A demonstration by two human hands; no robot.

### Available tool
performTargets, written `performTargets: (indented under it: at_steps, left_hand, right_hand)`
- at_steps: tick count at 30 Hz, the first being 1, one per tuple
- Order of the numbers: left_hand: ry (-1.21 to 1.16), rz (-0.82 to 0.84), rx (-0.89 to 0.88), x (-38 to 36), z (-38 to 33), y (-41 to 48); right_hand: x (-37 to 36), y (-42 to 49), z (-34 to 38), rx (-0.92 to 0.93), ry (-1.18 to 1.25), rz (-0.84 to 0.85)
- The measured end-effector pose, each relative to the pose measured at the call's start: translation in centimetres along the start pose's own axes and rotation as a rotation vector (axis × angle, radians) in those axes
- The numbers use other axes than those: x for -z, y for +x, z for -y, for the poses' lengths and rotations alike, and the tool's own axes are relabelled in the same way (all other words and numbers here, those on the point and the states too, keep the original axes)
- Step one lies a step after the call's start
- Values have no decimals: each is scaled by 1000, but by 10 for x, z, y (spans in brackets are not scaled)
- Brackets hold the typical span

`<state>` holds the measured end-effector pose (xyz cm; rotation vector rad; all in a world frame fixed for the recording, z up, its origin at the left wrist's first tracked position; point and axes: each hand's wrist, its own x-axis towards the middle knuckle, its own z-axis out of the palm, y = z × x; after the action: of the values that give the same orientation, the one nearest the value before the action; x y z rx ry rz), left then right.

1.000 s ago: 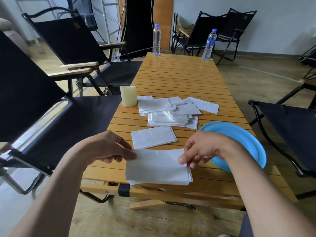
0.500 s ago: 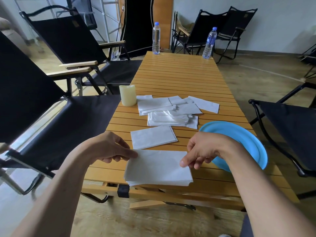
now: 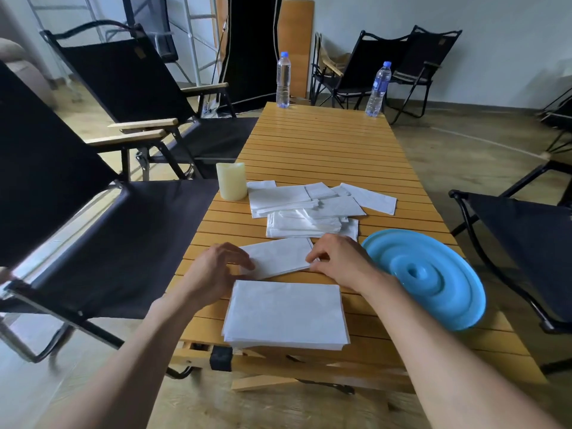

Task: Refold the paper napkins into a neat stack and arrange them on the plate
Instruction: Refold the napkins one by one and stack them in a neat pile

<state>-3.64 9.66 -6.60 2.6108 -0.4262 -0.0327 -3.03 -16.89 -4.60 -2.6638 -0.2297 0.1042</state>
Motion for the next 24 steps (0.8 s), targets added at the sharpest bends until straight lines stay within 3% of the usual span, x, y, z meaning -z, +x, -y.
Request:
performTargets:
  at_steps: [15,24]
  left_hand:
    - [-40,6,-37,2,7,4]
    - [-56,-22,-61,-2,10,5]
  right_hand:
    - [1,13,-14,23,67,18]
    - [-5,11,-10,58,-27,-35]
